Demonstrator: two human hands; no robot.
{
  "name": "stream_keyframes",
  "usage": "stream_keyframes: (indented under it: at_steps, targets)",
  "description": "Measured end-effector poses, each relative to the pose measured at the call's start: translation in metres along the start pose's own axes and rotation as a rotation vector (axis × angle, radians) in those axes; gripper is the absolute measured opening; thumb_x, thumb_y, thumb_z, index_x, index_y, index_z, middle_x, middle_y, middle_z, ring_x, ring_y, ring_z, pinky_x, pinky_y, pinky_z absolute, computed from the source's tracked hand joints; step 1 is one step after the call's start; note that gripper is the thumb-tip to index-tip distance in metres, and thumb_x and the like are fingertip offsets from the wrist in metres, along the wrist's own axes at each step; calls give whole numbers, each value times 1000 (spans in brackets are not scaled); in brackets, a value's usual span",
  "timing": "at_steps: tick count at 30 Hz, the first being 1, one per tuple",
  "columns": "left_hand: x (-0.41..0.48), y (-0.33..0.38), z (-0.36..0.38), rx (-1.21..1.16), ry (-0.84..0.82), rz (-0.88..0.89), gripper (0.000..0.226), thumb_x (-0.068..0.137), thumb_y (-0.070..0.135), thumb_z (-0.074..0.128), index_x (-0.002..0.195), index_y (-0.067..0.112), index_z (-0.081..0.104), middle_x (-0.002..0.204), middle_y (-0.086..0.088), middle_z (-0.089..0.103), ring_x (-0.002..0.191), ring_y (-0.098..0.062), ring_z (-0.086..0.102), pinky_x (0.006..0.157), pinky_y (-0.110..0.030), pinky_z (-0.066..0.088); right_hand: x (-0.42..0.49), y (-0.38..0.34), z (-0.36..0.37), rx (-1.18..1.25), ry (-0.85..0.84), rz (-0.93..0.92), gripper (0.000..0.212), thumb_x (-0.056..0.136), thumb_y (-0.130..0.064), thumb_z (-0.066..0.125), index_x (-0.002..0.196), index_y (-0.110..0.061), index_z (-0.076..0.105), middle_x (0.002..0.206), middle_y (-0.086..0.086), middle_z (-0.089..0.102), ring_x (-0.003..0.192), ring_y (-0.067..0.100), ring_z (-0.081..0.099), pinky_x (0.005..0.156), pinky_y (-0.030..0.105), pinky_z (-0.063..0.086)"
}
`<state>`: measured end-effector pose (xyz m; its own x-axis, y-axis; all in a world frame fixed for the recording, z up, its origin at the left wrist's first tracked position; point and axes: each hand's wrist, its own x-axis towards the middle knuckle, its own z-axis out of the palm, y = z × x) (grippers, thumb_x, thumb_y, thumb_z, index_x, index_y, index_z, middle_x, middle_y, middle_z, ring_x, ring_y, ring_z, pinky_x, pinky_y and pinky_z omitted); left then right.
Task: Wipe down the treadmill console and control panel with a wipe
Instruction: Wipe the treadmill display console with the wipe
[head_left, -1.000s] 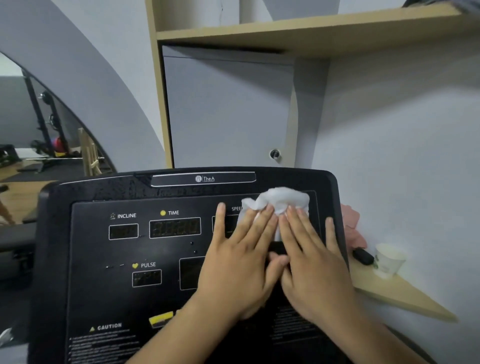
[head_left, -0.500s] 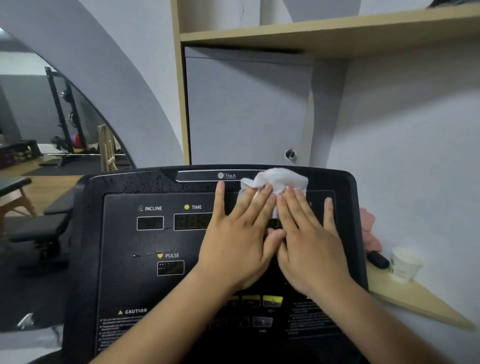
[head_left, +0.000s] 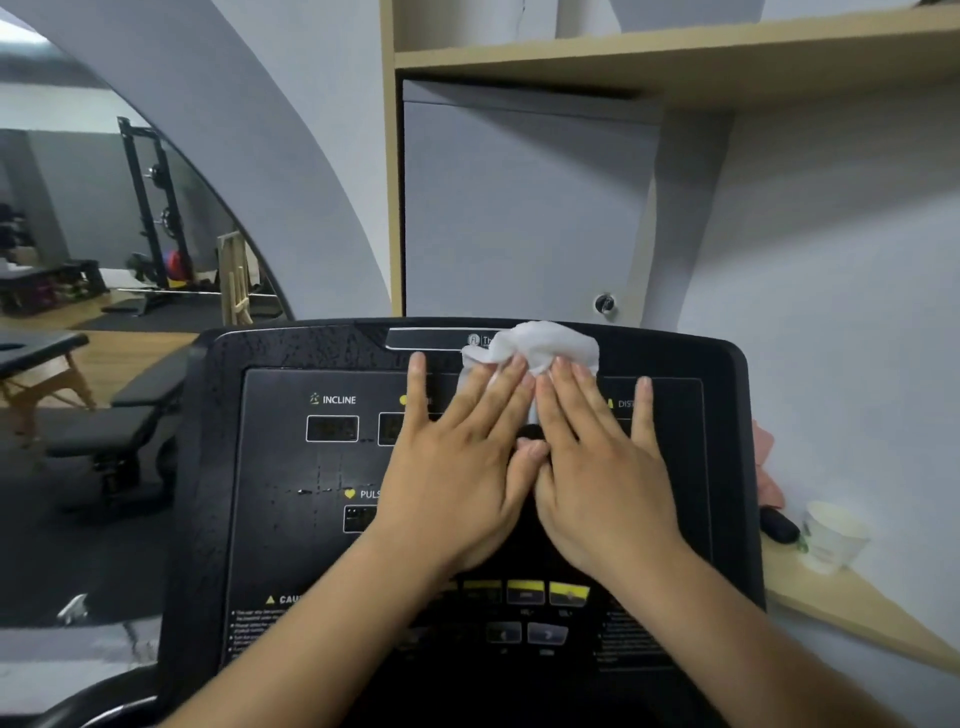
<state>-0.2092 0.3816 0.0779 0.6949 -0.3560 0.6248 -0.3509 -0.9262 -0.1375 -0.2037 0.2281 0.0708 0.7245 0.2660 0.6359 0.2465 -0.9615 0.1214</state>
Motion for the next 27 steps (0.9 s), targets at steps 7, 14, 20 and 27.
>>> stream_keyframes:
  at_steps: [7, 14, 20, 27]
  targets:
    - [-66, -3, 13, -45, -57, -6, 62, 101, 52, 25, 153, 19, 32, 161, 1, 25, 149, -18, 23, 114, -67, 11, -50, -22, 18, 42, 10, -104, 69, 91, -46, 37, 149, -10, 34, 158, 10, 29, 147, 25, 25, 112, 63, 17]
    - [-19, -21, -5, 16, -42, -112, 59, 104, 46, 12, 155, 20, 25, 162, 1, 21, 150, -17, 18, 117, -64, 0, 12, -35, 2, 19, 12, -55, 62, 96, -37, 26, 150, -7, 30, 159, 11, 26, 148, 23, 21, 114, 65, 14]
    - [-71, -18, 8, -48, -90, -79, 65, 103, 53, 13, 154, 16, 29, 162, -1, 22, 150, -21, 20, 116, -65, 7, -41, -44, 19, 55, 13, -157, 65, 91, -39, 33, 149, -8, 35, 158, 9, 30, 148, 22, 23, 112, 64, 17]
    - [-23, -37, -10, 5, -33, -173, 62, 103, 47, 3, 157, 20, 19, 163, 1, 16, 151, -19, 13, 117, -63, -3, 19, -51, 2, 23, 10, -95, 61, 96, -34, 23, 151, -8, 31, 159, 8, 26, 148, 20, 19, 115, 65, 13]
